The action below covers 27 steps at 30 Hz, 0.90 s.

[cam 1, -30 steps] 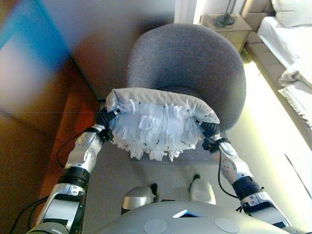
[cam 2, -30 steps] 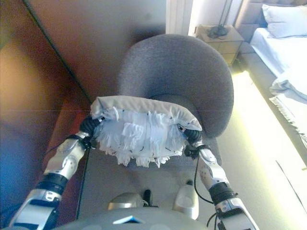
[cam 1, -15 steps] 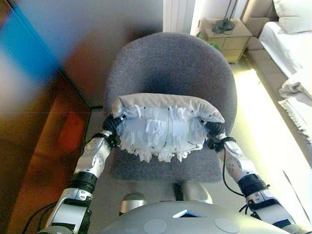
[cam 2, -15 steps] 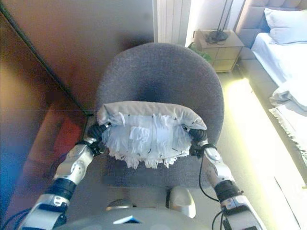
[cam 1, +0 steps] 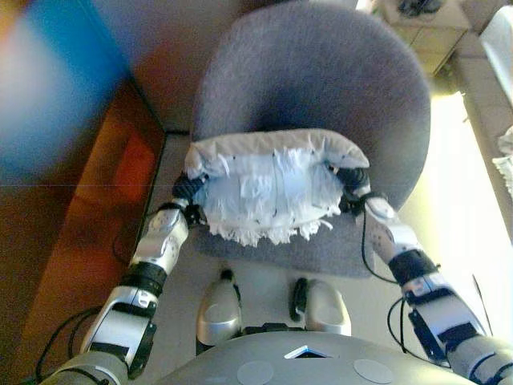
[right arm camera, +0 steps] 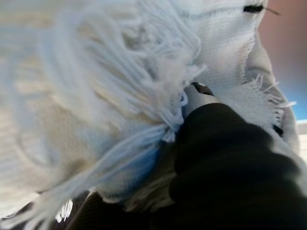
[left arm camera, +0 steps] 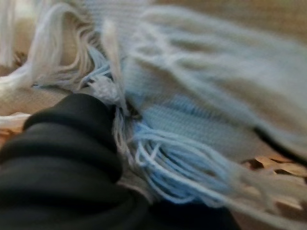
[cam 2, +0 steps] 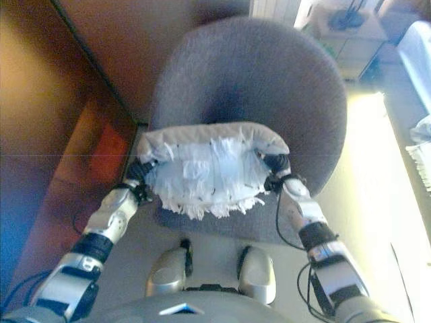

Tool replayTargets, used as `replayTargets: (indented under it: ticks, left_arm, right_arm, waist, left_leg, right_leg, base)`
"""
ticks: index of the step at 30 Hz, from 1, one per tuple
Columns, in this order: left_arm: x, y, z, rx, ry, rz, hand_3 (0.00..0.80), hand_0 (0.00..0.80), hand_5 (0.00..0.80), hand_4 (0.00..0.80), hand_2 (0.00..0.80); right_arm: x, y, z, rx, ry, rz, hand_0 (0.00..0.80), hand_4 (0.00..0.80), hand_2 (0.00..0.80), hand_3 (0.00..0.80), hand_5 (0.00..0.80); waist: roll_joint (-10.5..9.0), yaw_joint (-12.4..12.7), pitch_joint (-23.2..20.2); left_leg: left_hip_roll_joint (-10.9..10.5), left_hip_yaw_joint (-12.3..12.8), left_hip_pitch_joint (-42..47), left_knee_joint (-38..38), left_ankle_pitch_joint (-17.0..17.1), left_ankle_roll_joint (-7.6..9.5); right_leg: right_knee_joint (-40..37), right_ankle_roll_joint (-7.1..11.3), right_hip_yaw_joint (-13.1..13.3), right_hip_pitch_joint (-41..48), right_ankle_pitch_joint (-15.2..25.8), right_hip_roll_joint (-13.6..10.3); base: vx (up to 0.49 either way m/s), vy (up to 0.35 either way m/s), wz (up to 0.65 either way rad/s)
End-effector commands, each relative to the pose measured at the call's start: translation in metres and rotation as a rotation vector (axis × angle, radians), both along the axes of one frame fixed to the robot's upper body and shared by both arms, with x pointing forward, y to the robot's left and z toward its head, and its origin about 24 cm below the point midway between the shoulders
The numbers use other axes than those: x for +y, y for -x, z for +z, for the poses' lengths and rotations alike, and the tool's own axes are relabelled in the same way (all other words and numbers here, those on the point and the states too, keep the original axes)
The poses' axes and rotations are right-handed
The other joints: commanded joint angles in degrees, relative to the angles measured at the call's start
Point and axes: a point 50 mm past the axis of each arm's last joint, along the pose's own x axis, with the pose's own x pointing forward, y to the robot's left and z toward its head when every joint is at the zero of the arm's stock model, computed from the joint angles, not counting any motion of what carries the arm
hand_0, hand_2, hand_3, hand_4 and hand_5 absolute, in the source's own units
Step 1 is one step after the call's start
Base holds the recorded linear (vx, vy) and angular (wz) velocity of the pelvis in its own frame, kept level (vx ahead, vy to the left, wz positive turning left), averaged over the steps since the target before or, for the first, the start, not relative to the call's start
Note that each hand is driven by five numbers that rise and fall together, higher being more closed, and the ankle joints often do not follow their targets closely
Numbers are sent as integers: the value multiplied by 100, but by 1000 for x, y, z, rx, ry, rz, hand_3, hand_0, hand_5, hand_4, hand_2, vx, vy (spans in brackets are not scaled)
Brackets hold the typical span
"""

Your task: Pick up the cushion and take it to the sofa

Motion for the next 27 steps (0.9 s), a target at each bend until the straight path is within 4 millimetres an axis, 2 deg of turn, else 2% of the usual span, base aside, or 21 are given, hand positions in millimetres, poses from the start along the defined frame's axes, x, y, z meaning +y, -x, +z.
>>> replayTargets:
  ticks: [1, 4, 11, 15, 22, 27]
  left_arm:
    - [-44, -26, 67, -269, 53, -133, 800, 800, 800, 800, 800]
    - [-47, -29, 73, -284, 56, -126, 800, 800, 800, 800, 800]
    - [-53, -34, 89, -327, 67, -117, 800, 800, 800, 800, 800]
    - [-61, -36, 98, -349, 64, -145, 800, 800, 800, 800, 800]
    - [-88, -35, 124, -423, 102, -247, 800, 800, 800, 800, 800]
    - [-110, -32, 145, -469, 152, -311, 800, 800, 800, 800, 800]
  right_arm:
    - [18, -27, 78, -281, -94, 27, 800, 800, 800, 800, 800]
    - [5, -35, 95, -302, -91, -11, 800, 800, 800, 800, 800]
    - [-2, -47, 131, -354, -8, -20, 800, 800, 800, 800, 800]
    - [-7, -53, 147, -349, 6, -86, 800, 800, 800, 800, 800]
    - [-9, -56, 180, -436, 67, -169, 800, 800, 800, 800, 800]
    - [-11, -54, 194, -484, 93, -192, 800, 800, 800, 800, 800]
  waist:
    - [-18, 192, 174]
    - [-21, 262, 322]
    - [-11, 331, 553]
    - [28, 363, 665]
    - [96, 346, 817]
    - [39, 257, 859]
  left_leg:
    - [56, -343, -159, 312, -353, -221]
    - [63, -415, -428, 421, -373, -236]
    - [39, -448, -926, 714, -450, -241]
    - [2, -454, -1123, 807, -460, -234]
    - [-79, -430, -1220, 632, -350, -184]
    - [-97, -383, -1220, 648, -376, -153]
  right_leg:
    - [-878, 665, 254, 242, 825, -572]
    - [-784, 697, 221, 30, 823, -604]
    - [-537, 722, 214, -380, 735, -624]
    - [-325, 732, 244, -631, 690, -663]
    - [-215, 735, 301, -872, 685, -664]
    - [-218, 740, 332, -893, 707, -610]
  base:
    - [-122, -21, 6]
    - [-106, -22, 5]
    - [-56, 21, 2]
    - [-23, 45, 2]
    - [-14, 46, 4]
    - [8, 8, 2]
